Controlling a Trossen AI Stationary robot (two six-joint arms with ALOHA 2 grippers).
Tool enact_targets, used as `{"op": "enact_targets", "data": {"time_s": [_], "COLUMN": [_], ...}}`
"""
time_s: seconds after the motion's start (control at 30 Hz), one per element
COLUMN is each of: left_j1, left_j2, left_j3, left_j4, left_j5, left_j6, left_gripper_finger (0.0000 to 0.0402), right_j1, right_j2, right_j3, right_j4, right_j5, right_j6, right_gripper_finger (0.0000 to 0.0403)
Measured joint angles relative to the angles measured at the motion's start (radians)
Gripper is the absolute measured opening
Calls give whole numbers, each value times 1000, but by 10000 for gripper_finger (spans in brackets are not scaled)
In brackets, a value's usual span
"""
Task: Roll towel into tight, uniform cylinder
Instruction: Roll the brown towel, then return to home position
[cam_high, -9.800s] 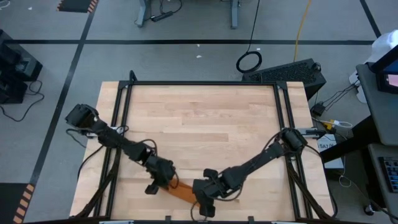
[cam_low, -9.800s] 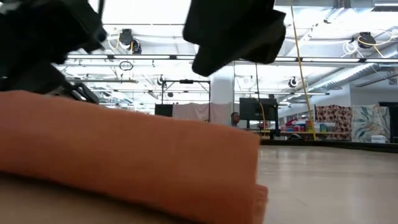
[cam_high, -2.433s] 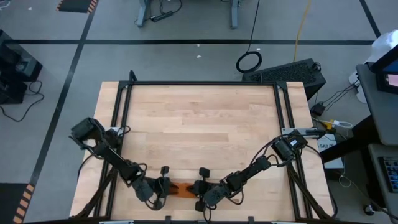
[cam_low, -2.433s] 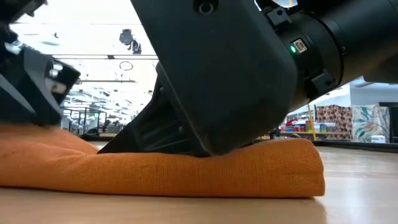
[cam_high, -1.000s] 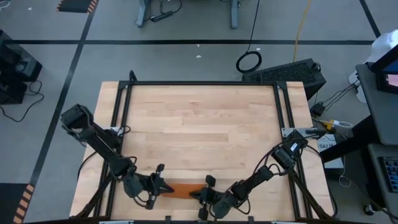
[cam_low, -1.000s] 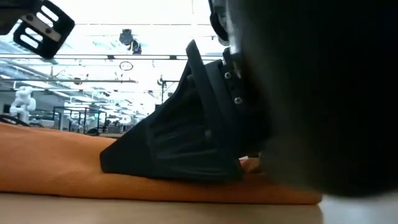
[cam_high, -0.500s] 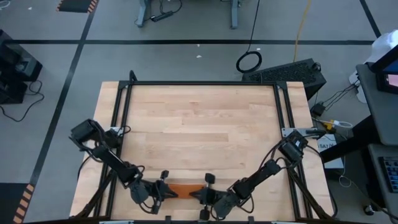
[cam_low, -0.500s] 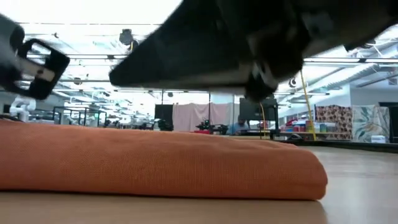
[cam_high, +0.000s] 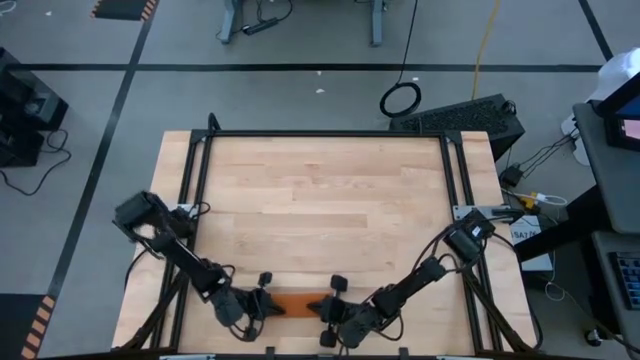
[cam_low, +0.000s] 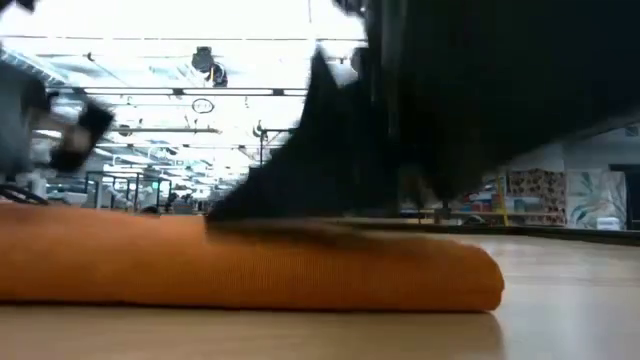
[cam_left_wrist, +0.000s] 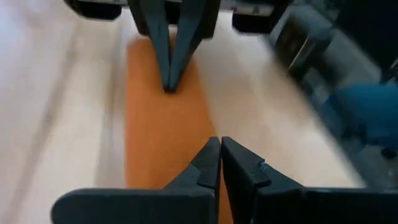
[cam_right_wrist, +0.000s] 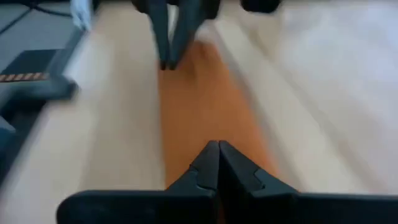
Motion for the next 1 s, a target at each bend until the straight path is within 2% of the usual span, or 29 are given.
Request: {"op": "enact_targets", "data": {"time_s": [0.17, 0.3, 0.4, 0.5, 0.6, 0.77, 0.87, 1.0], "left_j1": [9, 1, -26, -59, -64, -25, 14, 77], "left_j2": [-199, -306, -338, -349, -370, -444, -500, -572], "left_j3": [1, 1, 1, 1, 1, 0, 0, 0], "left_j4": [-166, -226, -229, -228, -307, -420, -402, -403], "left_j5": [-12, -17, -20, -55, -84, -97, -107, -110], "left_j6": [11, 58, 124, 223, 262, 254, 287, 338], "left_gripper_finger": [22, 22, 22, 22, 22, 14, 4, 6], "right_j1": [-16, -19, -13, -14, -37, -81, -109, -148], "right_j2": [-144, -185, -190, -196, -251, -351, -410, -485], "right_j3": [4, 2, 2, 2, 1, 4, 2, 4], "right_j4": [-62, -132, -150, -204, -265, -405, -470, -564], "right_j5": [-6, -22, -33, -95, -140, -223, -285, -341], "right_j6": [-120, -147, -131, -133, -178, -330, -433, -487], "right_gripper_finger": [0, 0, 0, 0, 0, 0, 0, 0]}}
